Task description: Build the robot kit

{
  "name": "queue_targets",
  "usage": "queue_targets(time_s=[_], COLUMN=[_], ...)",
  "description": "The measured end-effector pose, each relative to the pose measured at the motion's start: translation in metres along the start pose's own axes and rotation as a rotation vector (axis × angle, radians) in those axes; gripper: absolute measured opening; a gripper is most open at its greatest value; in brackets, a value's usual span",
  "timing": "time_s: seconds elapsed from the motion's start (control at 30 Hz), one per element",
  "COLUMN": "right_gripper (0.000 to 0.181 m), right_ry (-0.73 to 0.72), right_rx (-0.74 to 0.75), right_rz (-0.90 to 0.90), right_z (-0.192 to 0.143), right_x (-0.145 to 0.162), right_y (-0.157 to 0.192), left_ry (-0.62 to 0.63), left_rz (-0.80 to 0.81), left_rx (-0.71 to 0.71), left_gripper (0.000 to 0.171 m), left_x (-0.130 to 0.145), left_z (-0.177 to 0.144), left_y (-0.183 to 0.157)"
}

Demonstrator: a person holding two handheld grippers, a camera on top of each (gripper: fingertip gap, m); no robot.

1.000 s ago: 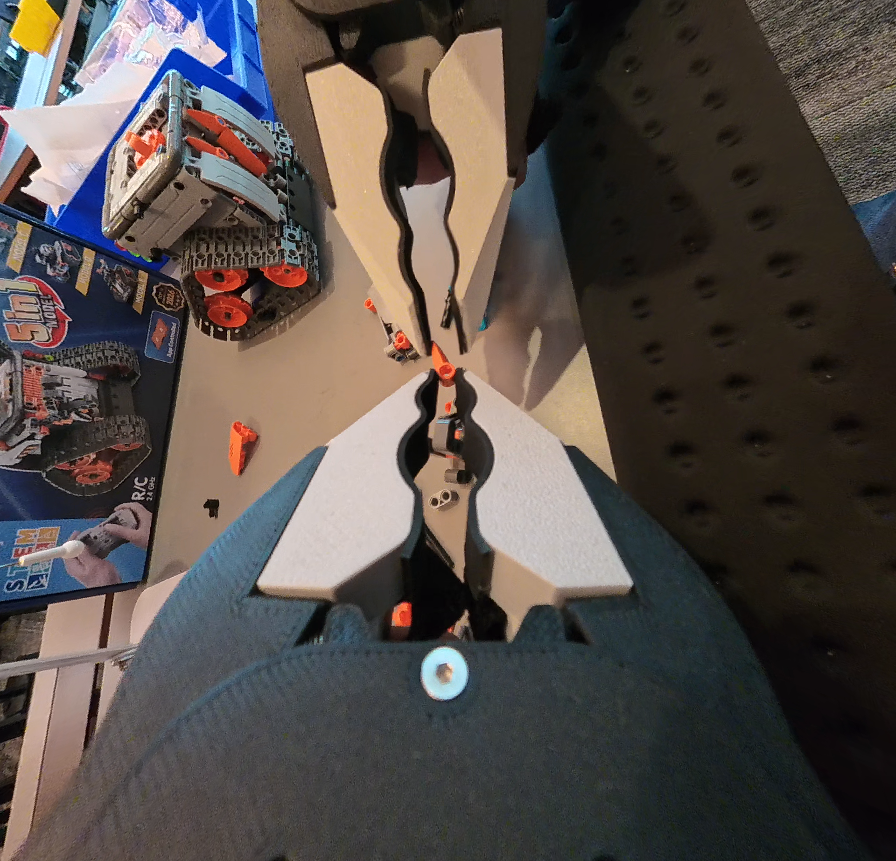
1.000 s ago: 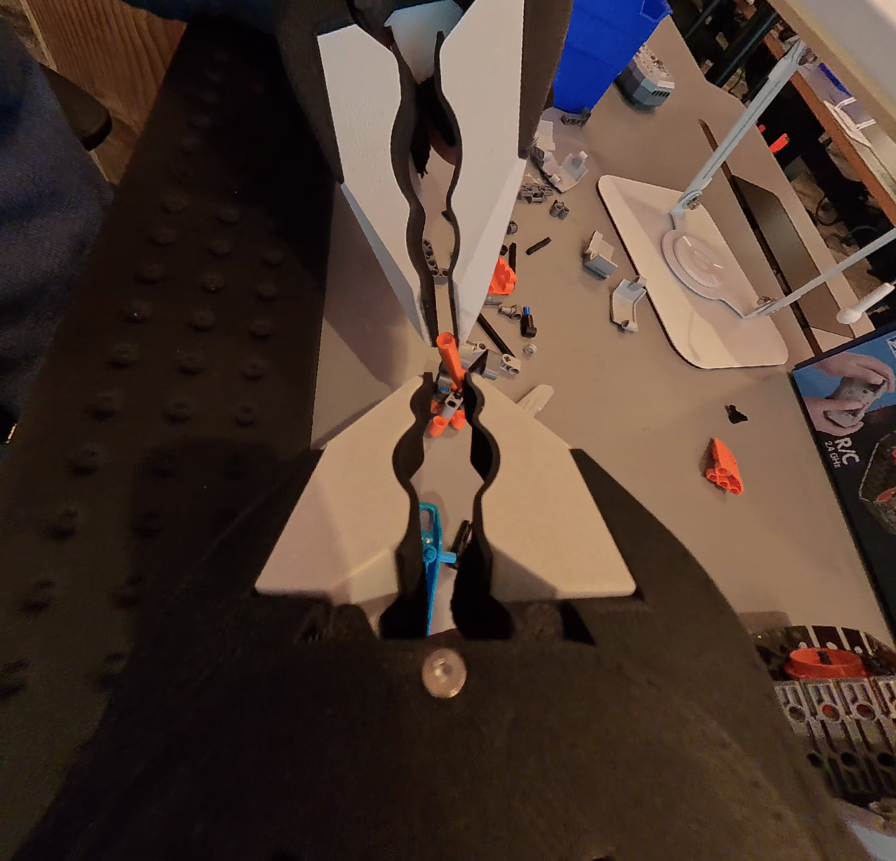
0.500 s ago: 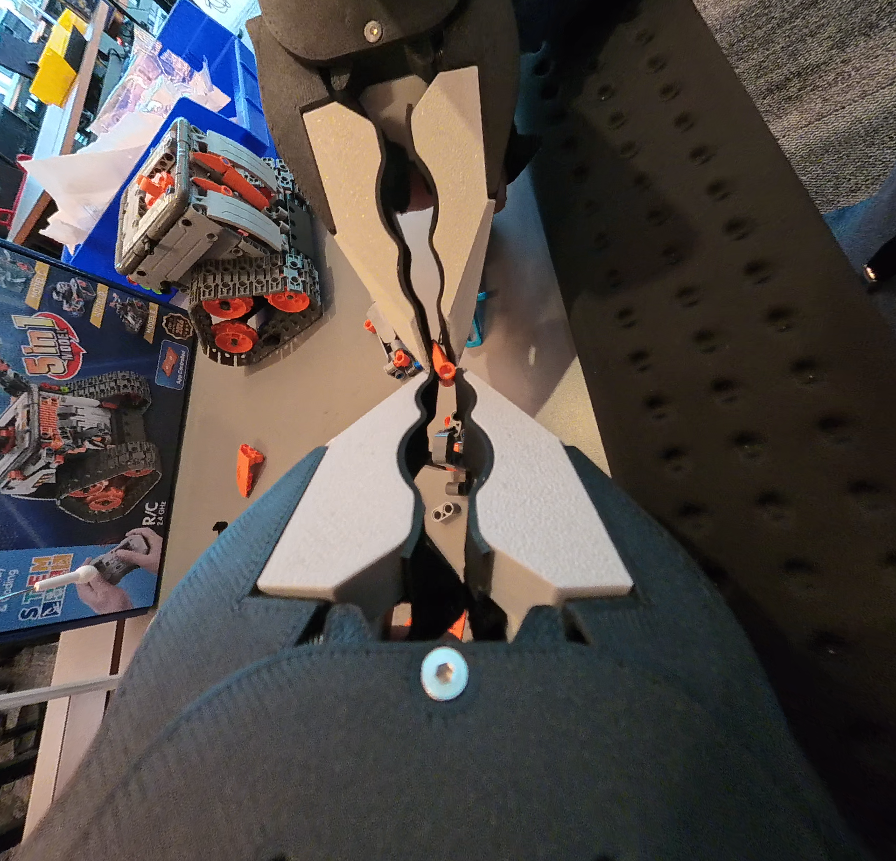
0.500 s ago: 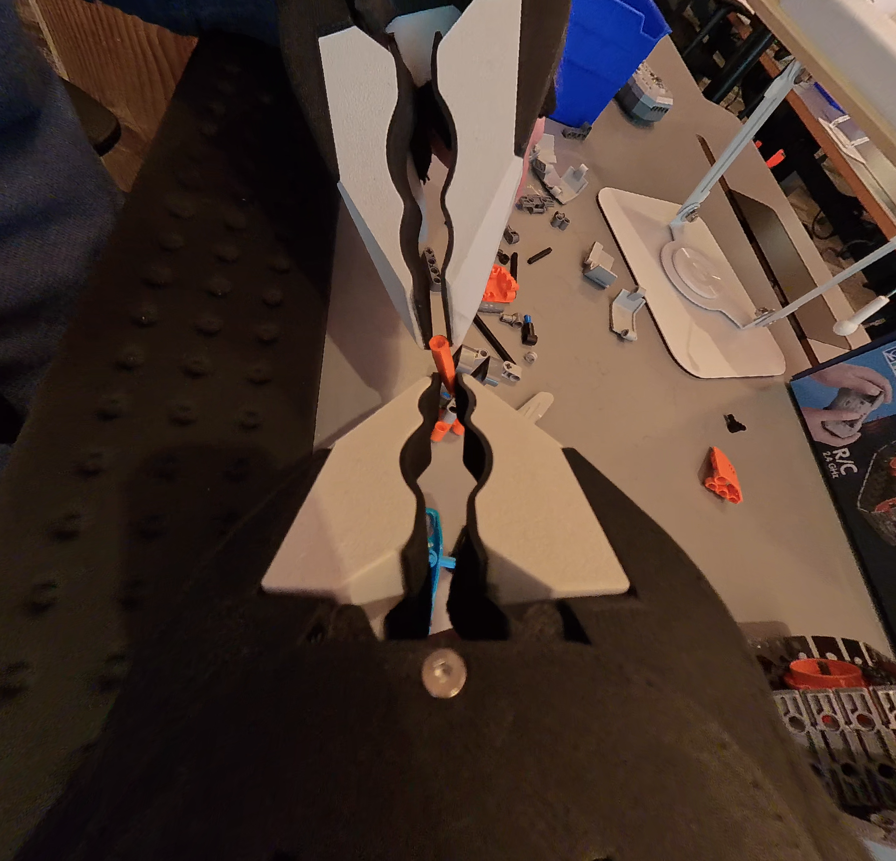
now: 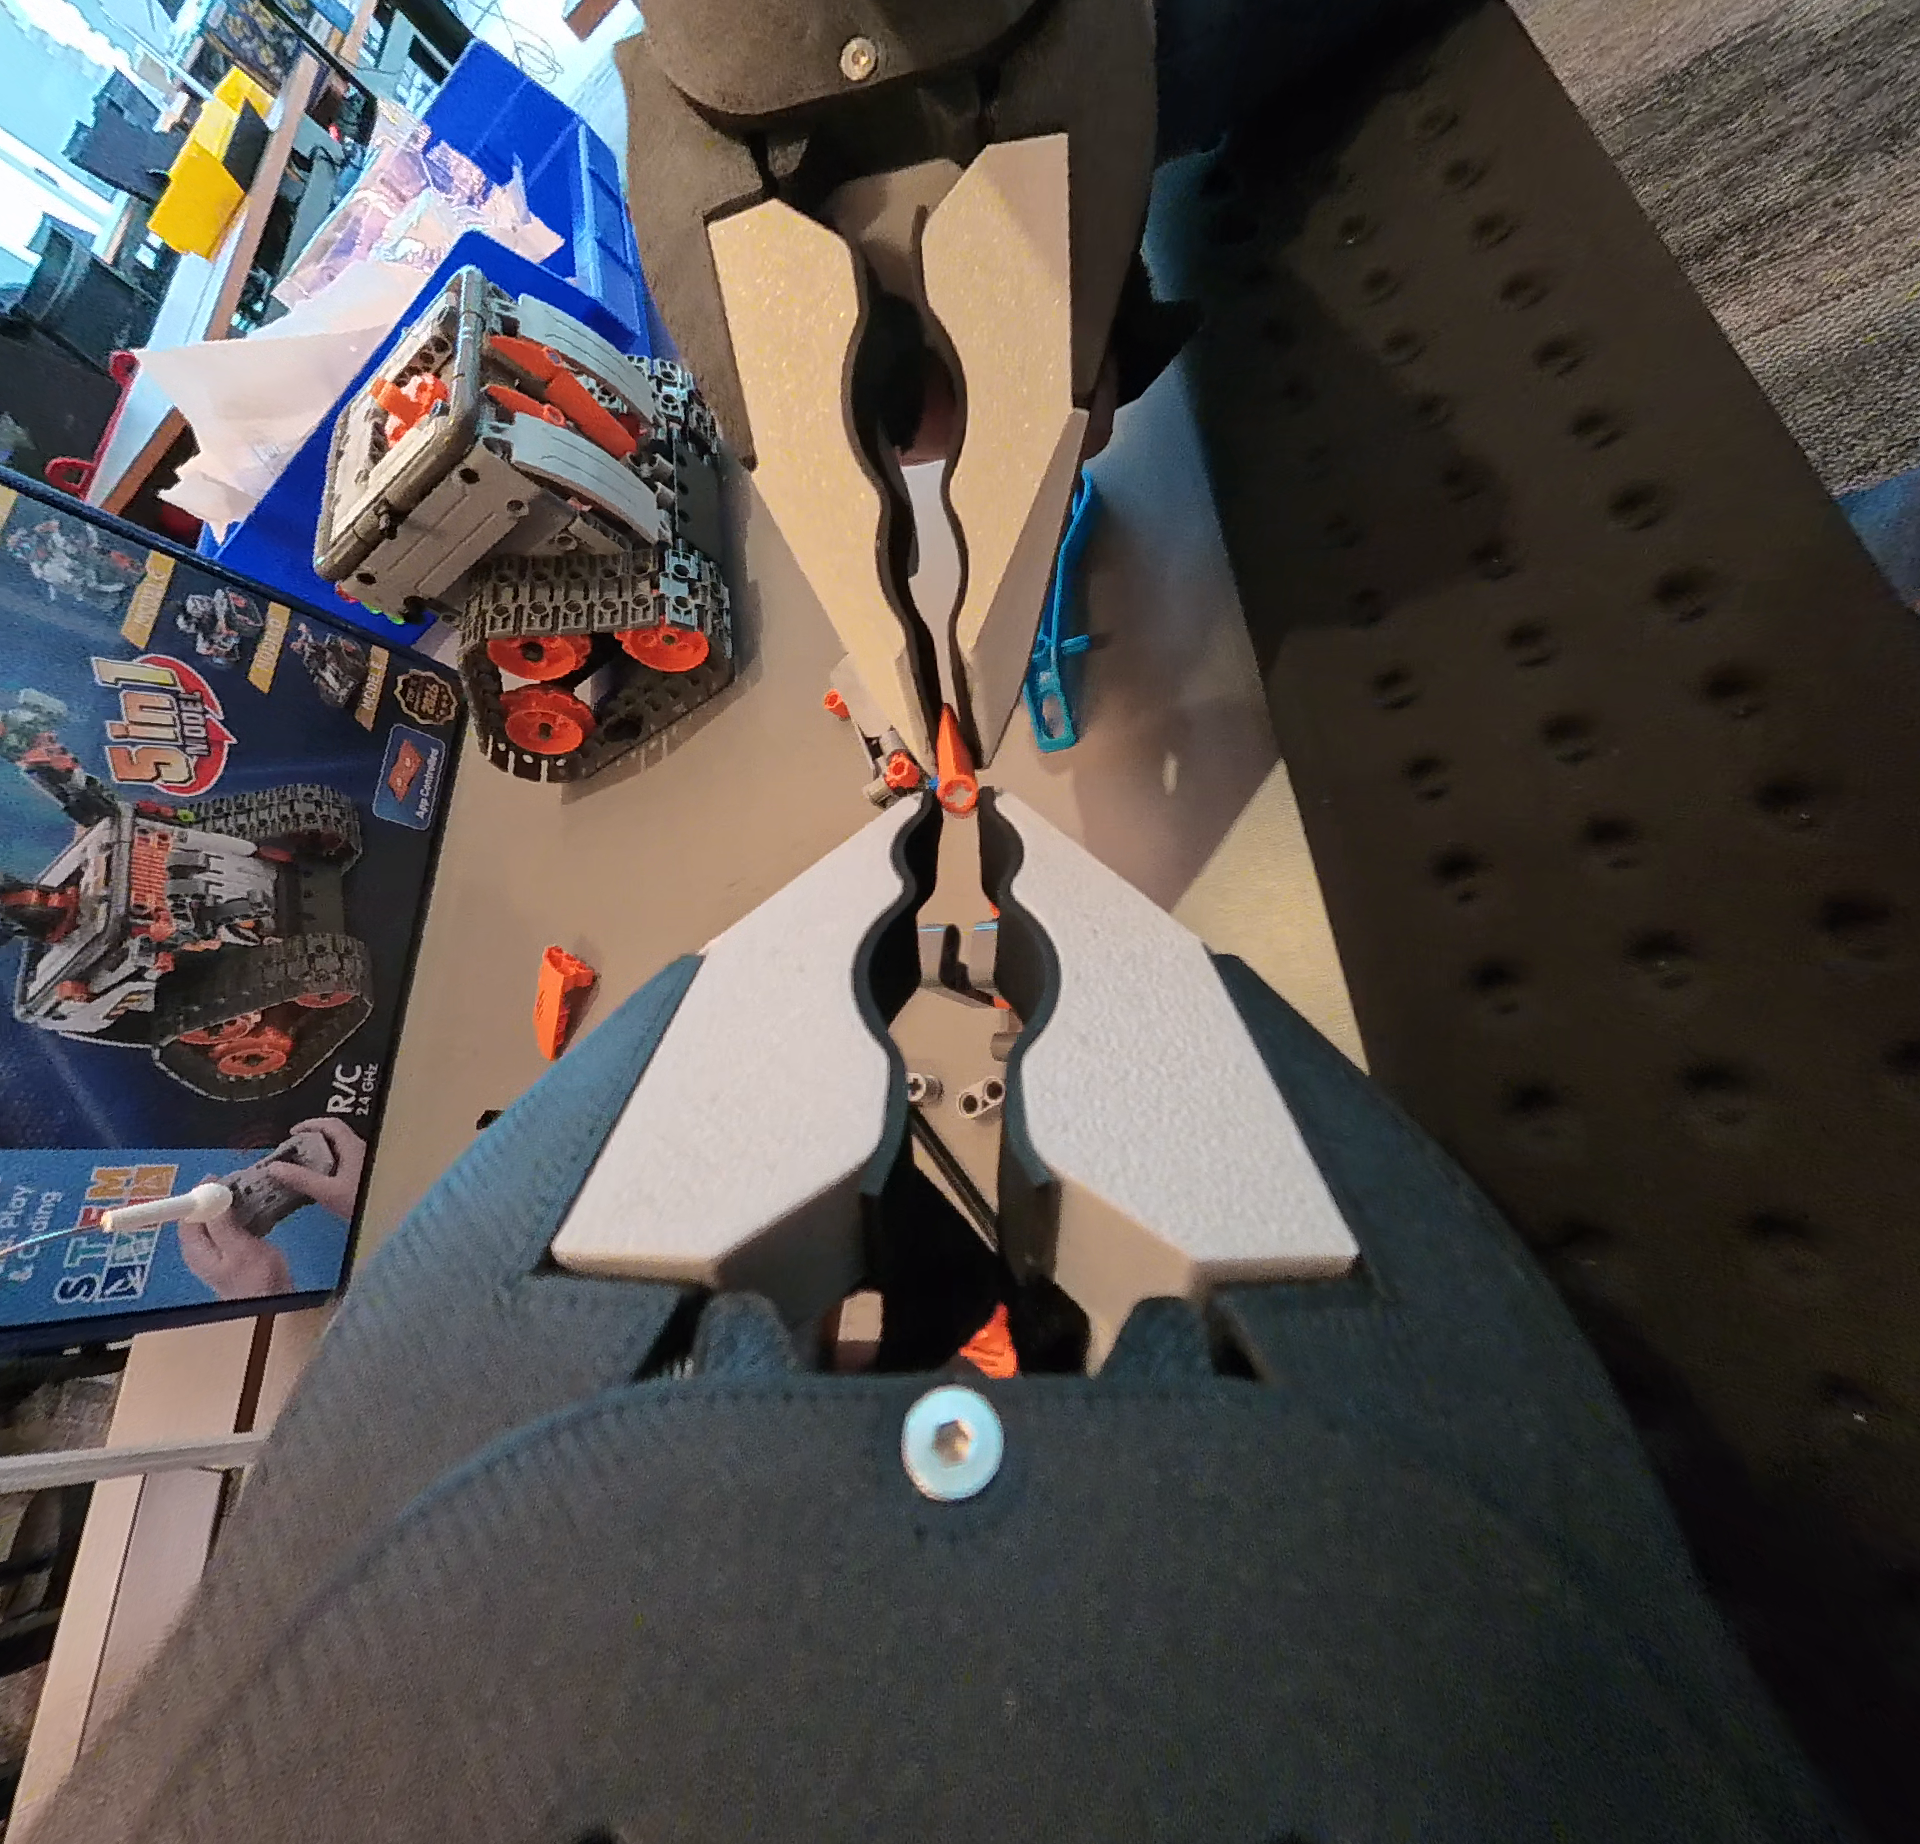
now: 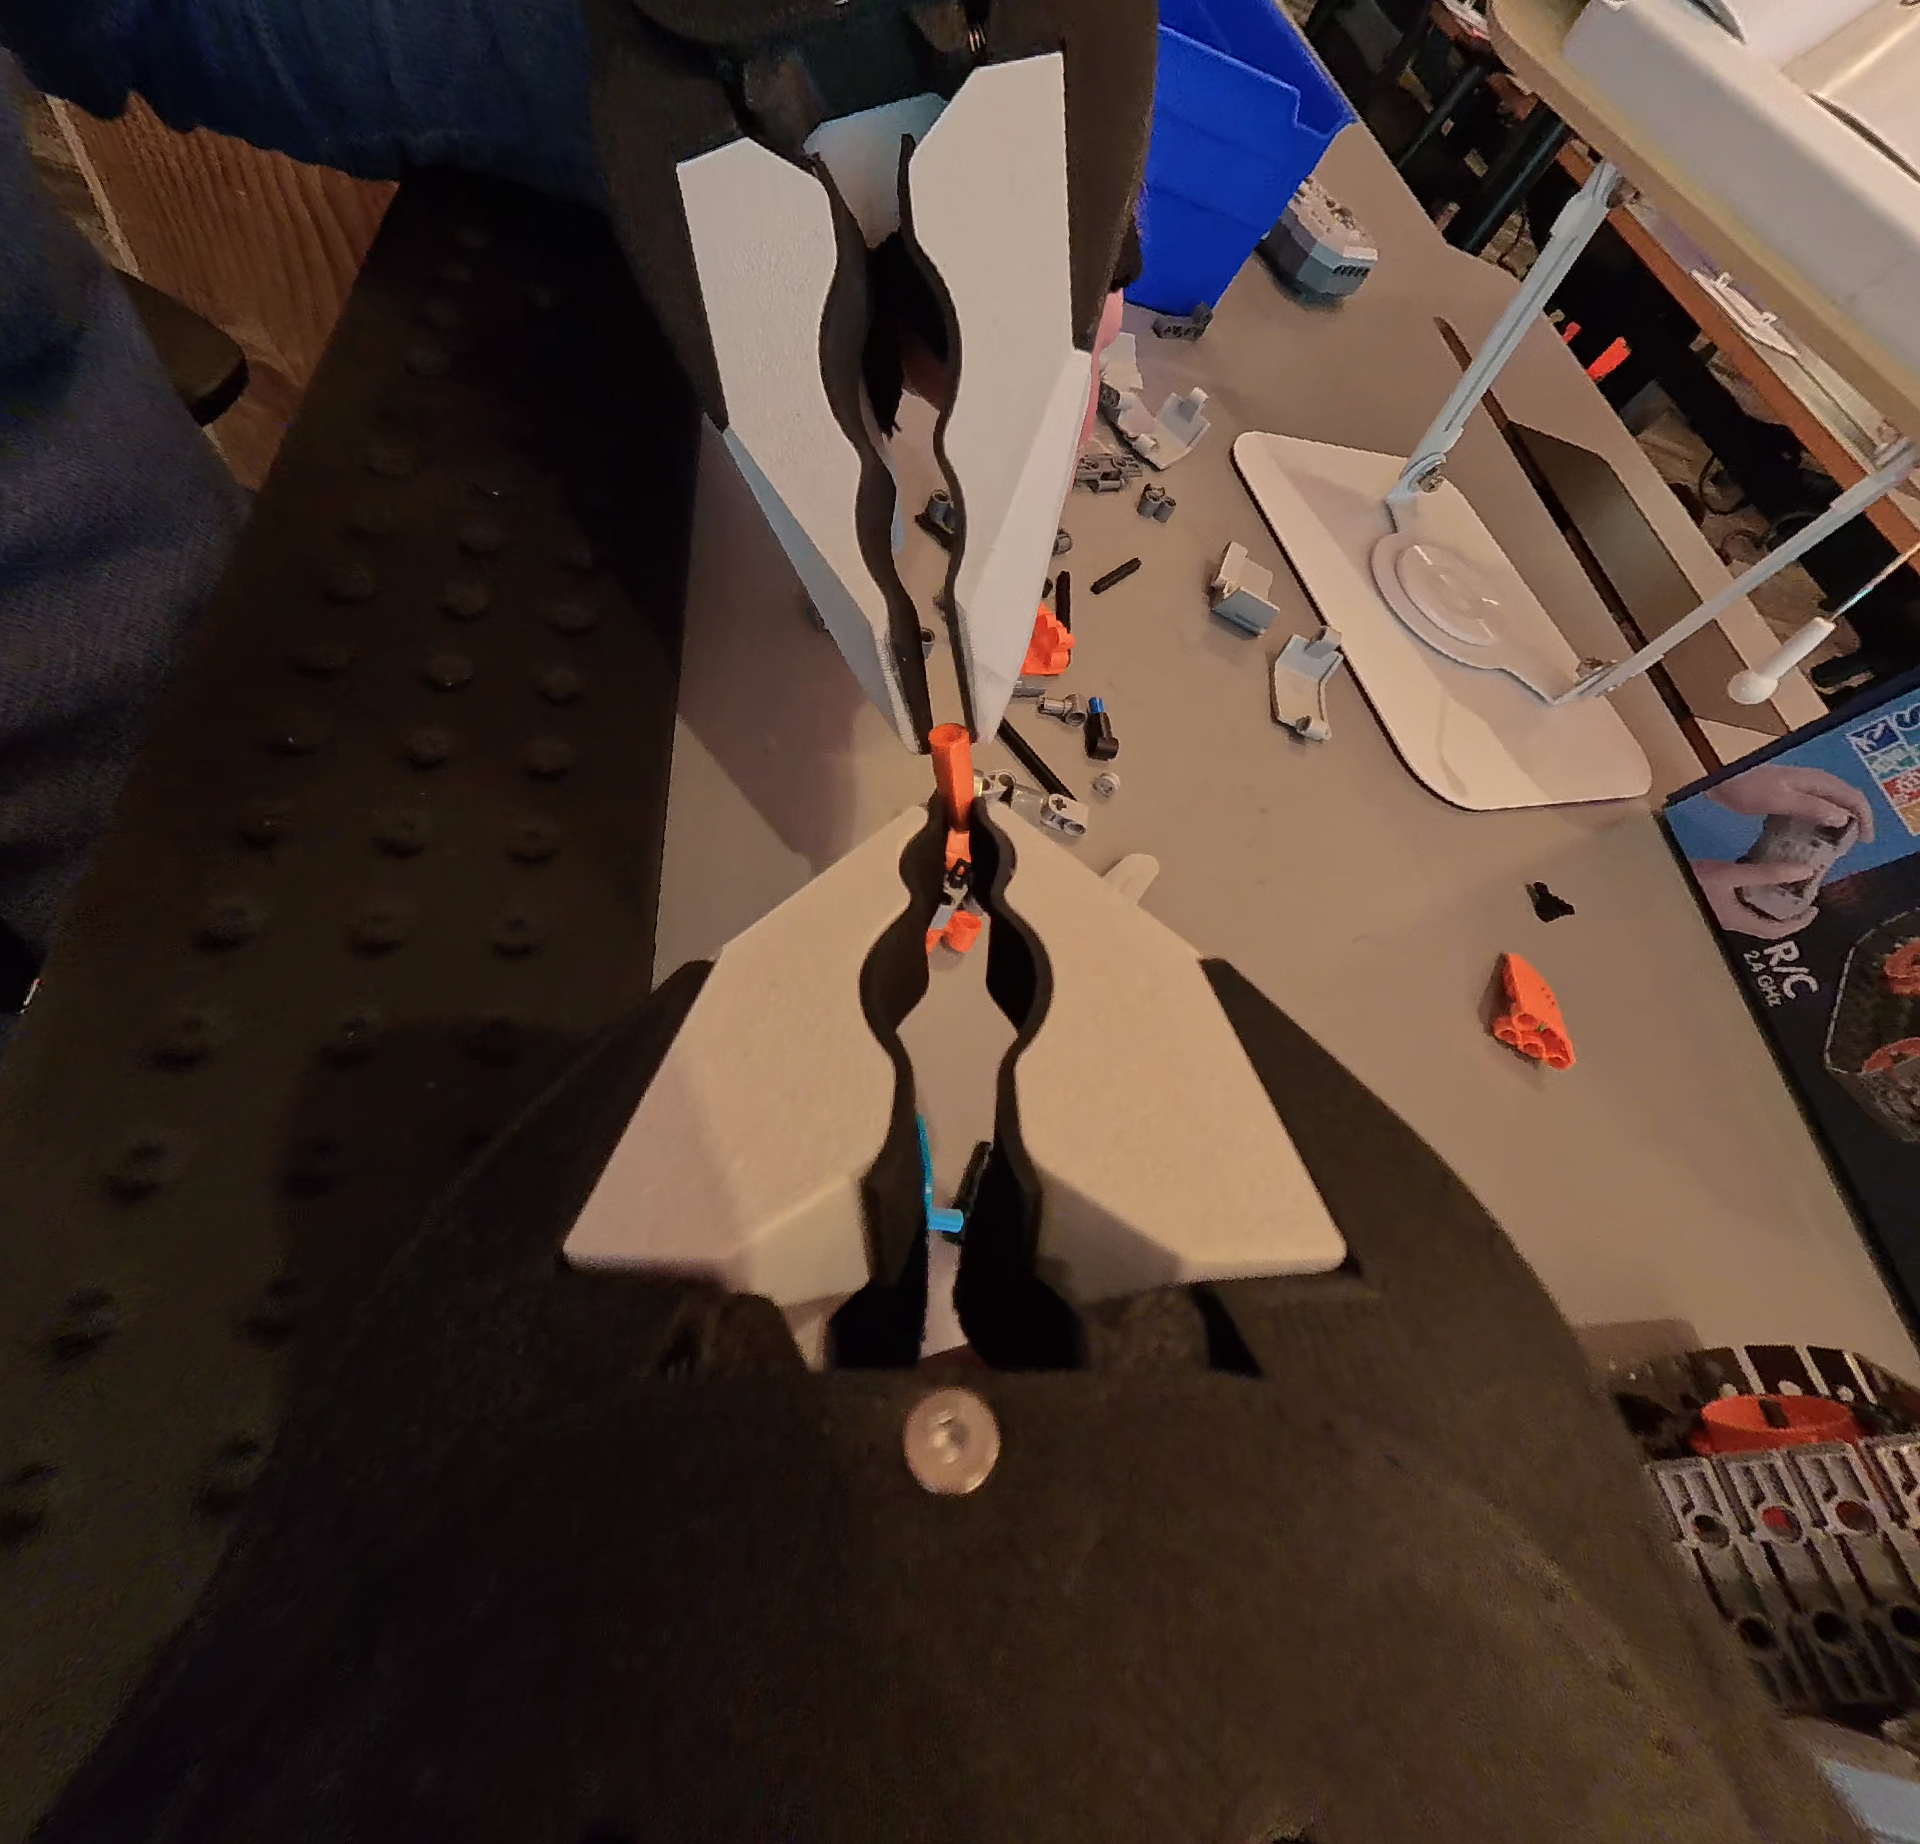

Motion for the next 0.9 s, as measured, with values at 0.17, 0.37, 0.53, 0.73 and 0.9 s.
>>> queue_targets(time_s=[0.17,0.37,0.53,0.73,0.9], right_gripper=[0.002,0.006,0.008,0.003,0.002], right_ry=[-0.010,-0.021,-0.010,0.026,0.079], right_rx=[0.007,0.012,0.025,0.033,0.042], right_rz=[0.009,-0.001,-0.051,-0.103,0.001], right_z=[-0.001,-0.003,-0.001,0.003,0.005], right_x=[-0.001,-0.004,-0.005,0.000,0.012], right_y=[-0.001,0.000,0.003,0.006,-0.006], left_ry=[-0.014,0.003,0.023,0.057,0.159], left_rz=[-0.006,0.005,0.027,0.039,-0.027], left_rx=[-0.006,0.003,0.020,0.037,0.034], left_gripper=[0.005,0.005,0.005,0.005,0.025], left_x=[0.000,0.002,0.001,0.004,0.027], left_z=[0.000,0.000,0.003,0.007,0.001], left_y=[0.001,0.000,-0.004,-0.006,0.002])
Point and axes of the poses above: each gripper's, where its closed fingertips meet, z out along the fingers, x out of its underside, y = z × x across the jaws, the point moved 1 cm from there along -z, back along the fingers, and after that the axes turned 12 degrees about z, right-handed, at the moved point
